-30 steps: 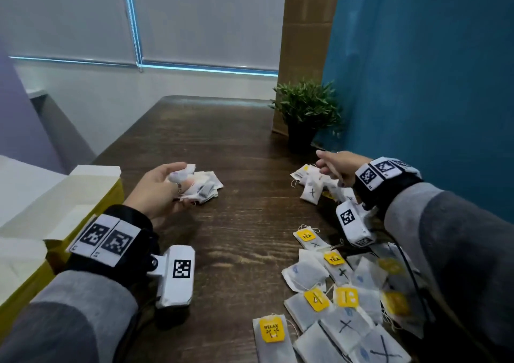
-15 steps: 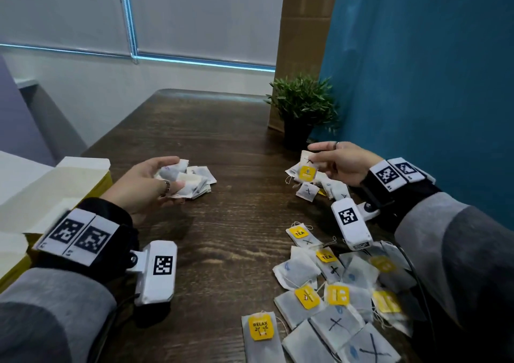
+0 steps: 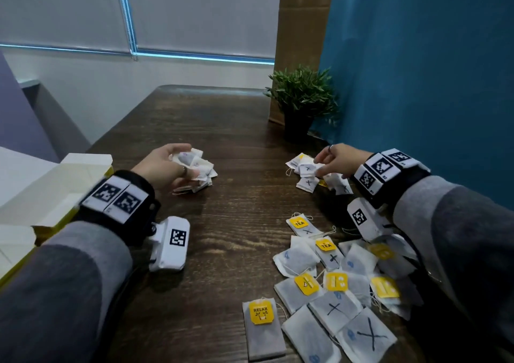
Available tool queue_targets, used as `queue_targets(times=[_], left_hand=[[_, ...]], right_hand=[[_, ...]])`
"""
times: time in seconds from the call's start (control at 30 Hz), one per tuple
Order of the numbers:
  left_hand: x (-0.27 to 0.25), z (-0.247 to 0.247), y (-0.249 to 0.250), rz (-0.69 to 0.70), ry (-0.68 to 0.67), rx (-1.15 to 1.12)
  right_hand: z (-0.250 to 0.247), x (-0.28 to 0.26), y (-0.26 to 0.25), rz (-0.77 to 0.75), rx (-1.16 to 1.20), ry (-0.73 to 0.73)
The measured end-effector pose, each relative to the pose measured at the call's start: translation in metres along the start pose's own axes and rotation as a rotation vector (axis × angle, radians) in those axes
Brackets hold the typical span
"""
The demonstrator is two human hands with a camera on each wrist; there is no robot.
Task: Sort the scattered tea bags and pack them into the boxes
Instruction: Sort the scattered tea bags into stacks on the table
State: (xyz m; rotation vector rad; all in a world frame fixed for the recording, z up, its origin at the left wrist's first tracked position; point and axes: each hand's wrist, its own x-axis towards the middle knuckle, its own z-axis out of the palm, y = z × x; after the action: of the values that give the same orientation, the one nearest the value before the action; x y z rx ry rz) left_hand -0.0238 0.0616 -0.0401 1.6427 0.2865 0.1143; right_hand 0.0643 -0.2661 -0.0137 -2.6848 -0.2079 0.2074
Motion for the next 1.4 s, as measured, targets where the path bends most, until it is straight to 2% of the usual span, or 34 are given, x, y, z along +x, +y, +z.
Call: queue_targets(times=[0.03,0.17,0.37,0.47,0.53,0.6,0.67,0.73,0.83,1.0,1.2,1.27,1.4], left_hand=[[0.008,0.000,0.001,-0.014,0.017,0.059],[0.024,0.003,0.001,-0.054,0.027,0.328],[0.021,0.008,0.009,-0.012,0.030,1.035],[0.008,0.017,0.019,0.090,0.050,1.336],[-0.019,0.033,0.029,0.169,-0.080,1.288],[-0.056,0.052,0.037,0.212,-0.320,1.148],[-0.090,0.068,0.036,0.182,-0.581,1.100],[-0.113,0.080,0.029,0.096,-0.787,1.105],[-0.135,0.092,0.013,0.068,-0.908,1.138],[-0.145,0.094,-0.001,0.076,-0.905,1.193],[-0.144,0.078,0.008,0.165,-0.829,1.226],[-0.134,0.066,0.011,0.176,-0.752,1.020],[-0.121,0.049,0.019,0.114,-0.508,0.185]], right_hand=[[-0.001,-0.003,-0.001,-0.009,-0.044,-0.028],[-0.011,-0.022,-0.008,-0.087,-0.044,0.012],[-0.026,-0.068,-0.008,-0.127,0.226,-0.124],[-0.025,-0.086,-0.002,-0.155,0.264,-0.159],[-0.021,-0.095,0.004,-0.187,0.208,-0.210],[-0.017,-0.103,0.009,-0.217,0.095,-0.260],[-0.012,-0.113,0.011,-0.222,0.000,-0.332],[-0.005,-0.121,0.012,-0.187,-0.052,-0.444],[0.009,-0.128,0.012,-0.144,-0.150,-0.536],[0.021,-0.133,0.012,-0.193,-0.380,-0.439],[0.018,-0.134,0.008,-0.218,-0.430,-0.469],[0.012,-0.134,0.007,-0.248,-0.359,-0.428],[-0.010,-0.132,-0.001,-0.331,-0.102,-0.243]])
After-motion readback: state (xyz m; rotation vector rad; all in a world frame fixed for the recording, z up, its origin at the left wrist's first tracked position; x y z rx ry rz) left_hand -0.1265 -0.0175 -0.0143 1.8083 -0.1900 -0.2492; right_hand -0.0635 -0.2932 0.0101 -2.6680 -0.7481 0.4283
